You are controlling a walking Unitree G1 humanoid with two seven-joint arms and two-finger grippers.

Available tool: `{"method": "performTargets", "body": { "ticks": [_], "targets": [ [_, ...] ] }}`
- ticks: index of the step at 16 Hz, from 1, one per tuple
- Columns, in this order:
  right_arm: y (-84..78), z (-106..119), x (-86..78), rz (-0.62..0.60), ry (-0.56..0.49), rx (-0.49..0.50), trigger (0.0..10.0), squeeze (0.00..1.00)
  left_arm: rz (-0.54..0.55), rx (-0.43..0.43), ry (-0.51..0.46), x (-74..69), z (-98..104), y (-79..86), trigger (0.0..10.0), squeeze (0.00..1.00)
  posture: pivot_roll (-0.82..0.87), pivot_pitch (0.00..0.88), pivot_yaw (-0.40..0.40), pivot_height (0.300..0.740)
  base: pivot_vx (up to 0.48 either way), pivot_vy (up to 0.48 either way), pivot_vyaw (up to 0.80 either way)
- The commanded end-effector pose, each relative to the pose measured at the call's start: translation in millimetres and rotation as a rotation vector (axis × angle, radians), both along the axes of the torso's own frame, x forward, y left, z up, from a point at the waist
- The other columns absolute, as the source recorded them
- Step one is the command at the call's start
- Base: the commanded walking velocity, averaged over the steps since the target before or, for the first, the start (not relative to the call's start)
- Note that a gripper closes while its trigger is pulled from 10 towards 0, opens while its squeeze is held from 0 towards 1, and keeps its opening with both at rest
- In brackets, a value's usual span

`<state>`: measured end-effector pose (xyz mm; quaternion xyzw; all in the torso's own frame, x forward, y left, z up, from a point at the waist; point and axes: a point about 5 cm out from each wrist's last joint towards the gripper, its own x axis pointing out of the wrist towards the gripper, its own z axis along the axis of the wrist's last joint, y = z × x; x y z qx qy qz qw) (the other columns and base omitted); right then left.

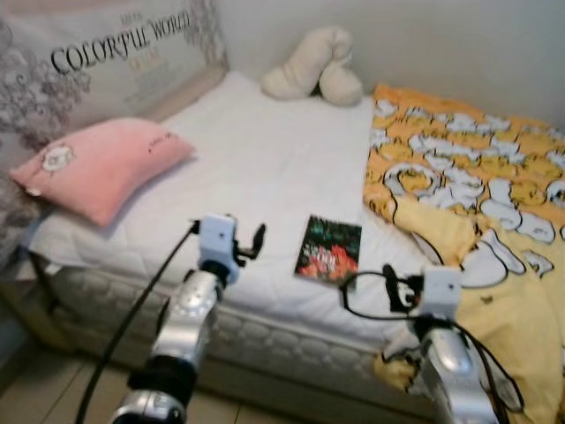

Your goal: Clean up the room

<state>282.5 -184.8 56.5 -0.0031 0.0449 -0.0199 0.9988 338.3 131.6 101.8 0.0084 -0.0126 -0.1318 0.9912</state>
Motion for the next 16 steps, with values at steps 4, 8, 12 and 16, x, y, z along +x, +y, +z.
{"method": "performTargets", "body": {
  "ticks": [4,8,12,16],
  "targets": [
    [-3.9,-2,-1.5,-0.003,0.005,-0.005,10.0,0.00,0.026,-0.038,-0.044,4.8,12,-0.2,10.0,0.00,0.09,0.000,-0.031,0.740,0.480,0.000,0.00],
    [-2.7,-2,2.2,0.017,0.009,-0.011,10.0,0.00,0.015,-0.030,-0.051,5.4,12,0.7,10.0,0.00,0.10,0.000,-0.042,0.740,0.480,0.000,0.00],
    [-0.5,-2,4.3,0.018,0.012,-0.003,10.0,0.00,0.045,-0.082,-0.015,7.1,10,7.4,10.0,0.00,0.11,0.000,-0.041,0.740,0.480,0.000,0.00],
    [5.9,2,13.8,0.024,0.008,0.020,10.0,0.00,0.023,-0.045,-0.012,7.8,10,14.0,10.0,0.00,0.12,0.000,-0.033,0.740,0.236,0.234,0.00]
  ]
}}
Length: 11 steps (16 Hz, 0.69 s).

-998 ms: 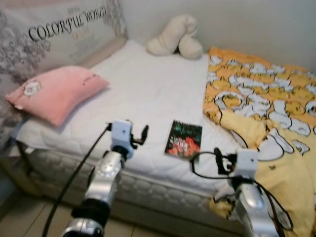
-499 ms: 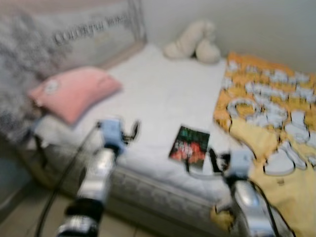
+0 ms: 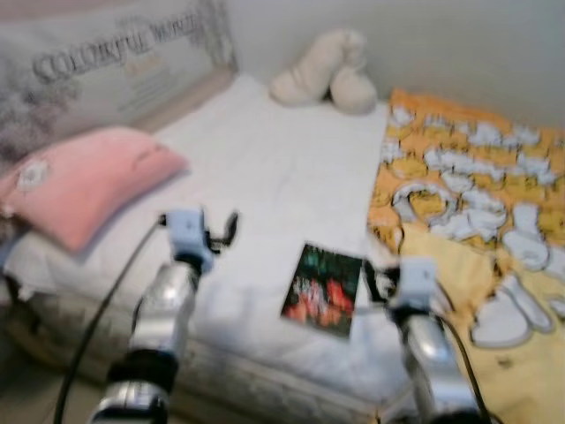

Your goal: Clean up the room

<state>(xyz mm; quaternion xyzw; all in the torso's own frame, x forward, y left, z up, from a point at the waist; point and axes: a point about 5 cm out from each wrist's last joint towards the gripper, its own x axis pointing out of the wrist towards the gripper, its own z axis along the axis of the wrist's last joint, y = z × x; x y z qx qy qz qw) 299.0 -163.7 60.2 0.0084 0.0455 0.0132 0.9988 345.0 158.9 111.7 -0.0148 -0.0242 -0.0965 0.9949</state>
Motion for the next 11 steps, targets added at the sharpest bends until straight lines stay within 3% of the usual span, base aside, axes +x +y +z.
{"method": "performTargets", "body": {
  "ticks": [1,2,5,8,11],
  "targets": [
    [-14.7,-2,-1.6,-0.040,0.005,-0.003,10.0,0.00,-0.069,0.045,-0.010,1.6,3,-14.2,10.0,0.00,0.12,0.000,-0.030,0.740,0.000,0.480,0.00],
    [-14.2,-2,-1.6,-0.040,0.002,0.003,10.0,0.00,-0.078,0.080,-0.023,1.4,5,-15.1,10.0,0.00,0.12,0.000,-0.024,0.740,0.000,0.480,0.00],
    [-2.7,-14,10.3,-0.061,0.096,0.104,10.0,0.00,-0.079,0.079,-0.001,3.0,7,-9.6,10.0,0.00,0.14,0.000,0.018,0.740,0.000,0.000,-0.80],
    [5.9,-28,16.9,-0.111,0.218,0.347,10.0,0.00,-0.104,0.122,-0.008,1.1,13,-2.4,10.0,0.00,0.17,0.050,0.048,0.740,0.000,0.000,0.00],
    [3.8,-32,16.9,-0.156,0.229,0.318,10.0,0.00,-0.120,0.154,-0.019,0.2,17,1.1,10.0,0.00,0.18,0.107,0.056,0.740,0.000,0.000,0.00]
  ]
}}
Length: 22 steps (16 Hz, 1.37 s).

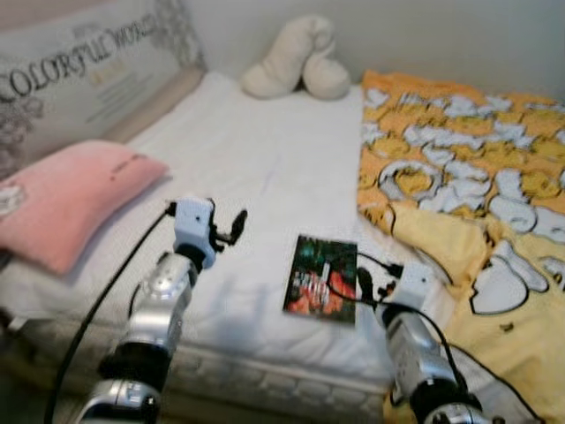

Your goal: Clean up the room

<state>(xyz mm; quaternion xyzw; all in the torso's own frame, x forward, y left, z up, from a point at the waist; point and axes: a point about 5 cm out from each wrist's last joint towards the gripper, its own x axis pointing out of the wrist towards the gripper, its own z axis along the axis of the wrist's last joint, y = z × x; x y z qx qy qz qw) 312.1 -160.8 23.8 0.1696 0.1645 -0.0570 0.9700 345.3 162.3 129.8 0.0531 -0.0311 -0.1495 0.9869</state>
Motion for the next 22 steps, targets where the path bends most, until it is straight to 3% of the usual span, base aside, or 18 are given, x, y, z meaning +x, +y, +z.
{"method": "performTargets", "body": {
  "ticks": [1,5,6,7,10,15,19,22],
  "targets": [
    [2.1,3,4.3,0.003,-0.009,-0.015,10.0,0.00,-0.026,0.032,0.002,-3.4,1,-1.9,10.0,0.00,0.19,0.155,0.044,0.740,0.000,0.000,0.00],
    [11.4,4,7.5,0.082,-0.017,-0.080,10.0,0.00,-0.009,0.039,-0.028,-13.2,2,-2.9,10.0,0.00,0.18,0.216,0.002,0.740,0.000,0.000,0.00],
    [15.8,4,7.8,0.103,-0.015,-0.101,10.0,0.00,-0.060,0.054,-0.046,-20.2,2,-9.6,10.0,0.00,0.19,0.230,-0.014,0.740,0.000,0.000,0.00],
    [19.8,1,6.2,0.124,0.001,-0.136,10.0,0.00,-0.256,0.125,-0.068,-36.6,2,-31.0,10.0,0.00,0.19,0.239,-0.025,0.740,0.000,0.000,0.00],
    [29.0,-1,4.7,0.157,0.006,-0.119,10.0,0.00,-0.358,0.185,-0.096,-51.1,4,-45.0,10.0,0.00,0.20,0.246,-0.054,0.740,0.000,0.000,0.00],
    [49.7,-3,3.0,0.205,0.011,-0.053,10.0,0.00,-0.307,0.183,-0.078,-53.4,5,-38.0,10.0,0.00,0.21,0.227,-0.065,0.740,0.000,0.000,0.00],
    [57.3,2,5.2,0.256,-0.023,-0.077,10.0,0.00,-0.295,0.180,-0.069,-54.2,5,-34.1,10.0,0.00,0.22,0.217,-0.060,0.740,0.000,0.000,0.00],
    [61.4,-6,0.1,0.257,0.038,-0.007,10.0,0.00,-0.298,0.179,-0.052,-55.2,4,-34.7,10.0,0.00,0.22,0.223,-0.052,0.740,0.000,0.000,0.00]
  ]
}}
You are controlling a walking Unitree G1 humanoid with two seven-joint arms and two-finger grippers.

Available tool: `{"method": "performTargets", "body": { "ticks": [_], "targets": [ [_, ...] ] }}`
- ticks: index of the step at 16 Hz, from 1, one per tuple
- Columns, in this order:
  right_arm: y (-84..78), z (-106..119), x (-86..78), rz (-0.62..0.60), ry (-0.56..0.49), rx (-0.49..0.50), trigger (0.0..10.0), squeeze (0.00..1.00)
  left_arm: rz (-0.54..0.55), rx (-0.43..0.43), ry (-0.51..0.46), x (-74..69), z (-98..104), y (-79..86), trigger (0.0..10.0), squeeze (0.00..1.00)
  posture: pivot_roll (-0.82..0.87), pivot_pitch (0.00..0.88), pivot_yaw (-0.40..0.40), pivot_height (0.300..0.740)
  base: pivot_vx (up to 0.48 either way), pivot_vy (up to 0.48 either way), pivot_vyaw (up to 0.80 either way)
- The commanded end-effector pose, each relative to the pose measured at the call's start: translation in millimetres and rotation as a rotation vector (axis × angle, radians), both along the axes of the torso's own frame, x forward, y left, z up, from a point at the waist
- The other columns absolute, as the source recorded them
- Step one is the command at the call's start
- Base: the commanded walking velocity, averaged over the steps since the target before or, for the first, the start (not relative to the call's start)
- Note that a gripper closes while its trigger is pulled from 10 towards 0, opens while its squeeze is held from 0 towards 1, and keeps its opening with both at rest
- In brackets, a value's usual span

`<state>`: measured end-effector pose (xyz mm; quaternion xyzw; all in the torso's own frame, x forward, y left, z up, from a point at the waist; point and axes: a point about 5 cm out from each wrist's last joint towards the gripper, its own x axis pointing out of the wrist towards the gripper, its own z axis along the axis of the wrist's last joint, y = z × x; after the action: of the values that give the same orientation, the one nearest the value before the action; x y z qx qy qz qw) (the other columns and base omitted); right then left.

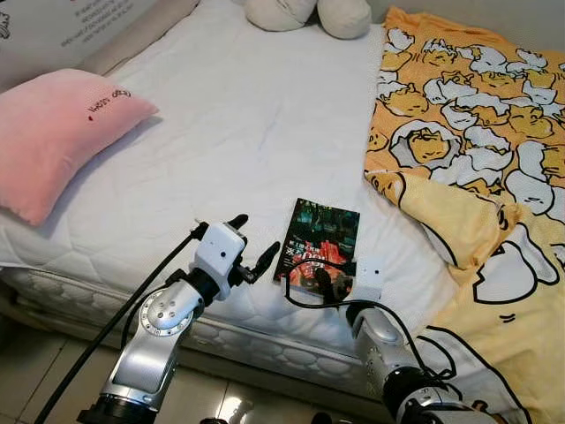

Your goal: Clean up the room

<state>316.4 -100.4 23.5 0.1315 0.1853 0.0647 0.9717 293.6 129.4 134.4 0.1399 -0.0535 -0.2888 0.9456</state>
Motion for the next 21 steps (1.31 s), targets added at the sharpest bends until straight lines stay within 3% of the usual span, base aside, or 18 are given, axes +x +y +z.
{"method": "performTargets", "body": {
  "ticks": [1,2,4,10,15,21],
  "targets": [
    [2.2,-9,-6.2,0.000,0.063,0.038,10.0,0.00,-0.011,0.005,0.009,-3.2,-1,-1.2,10.0,0.00,0.23,0.225,-0.048,0.740,0.000,0.000,0.00],
    [2.6,-11,-7.0,-0.005,0.086,0.061,10.0,0.00,-0.007,0.008,0.010,-2.4,-1,0.1,10.0,0.00,0.23,0.226,-0.045,0.740,0.000,0.000,0.00],
    [6.0,-14,-8.2,-0.003,0.143,0.130,0.0,0.00,0.001,0.014,0.012,-1.2,-1,2.1,10.0,0.00,0.25,0.227,-0.036,0.740,0.000,0.000,0.00],
    [6.7,-9,-3.1,-0.011,0.151,0.181,0.0,0.00,0.006,0.031,0.009,1.8,-1,4.7,10.0,0.00,0.25,0.199,-0.021,0.740,0.000,0.000,0.00],
    [1.3,-8,-2.5,-0.008,0.124,0.166,0.0,0.00,-0.012,0.019,0.014,7.2,-2,-5.9,10.0,0.00,0.22,0.169,-0.026,0.740,0.000,0.000,0.00],
    [2.0,-6,-0.4,-0.030,0.116,0.222,0.0,0.00,-0.025,0.018,0.016,13.5,-5,-13.5,10.0,0.00,0.19,0.156,-0.026,0.740,0.000,0.000,0.00]
  ]
}}
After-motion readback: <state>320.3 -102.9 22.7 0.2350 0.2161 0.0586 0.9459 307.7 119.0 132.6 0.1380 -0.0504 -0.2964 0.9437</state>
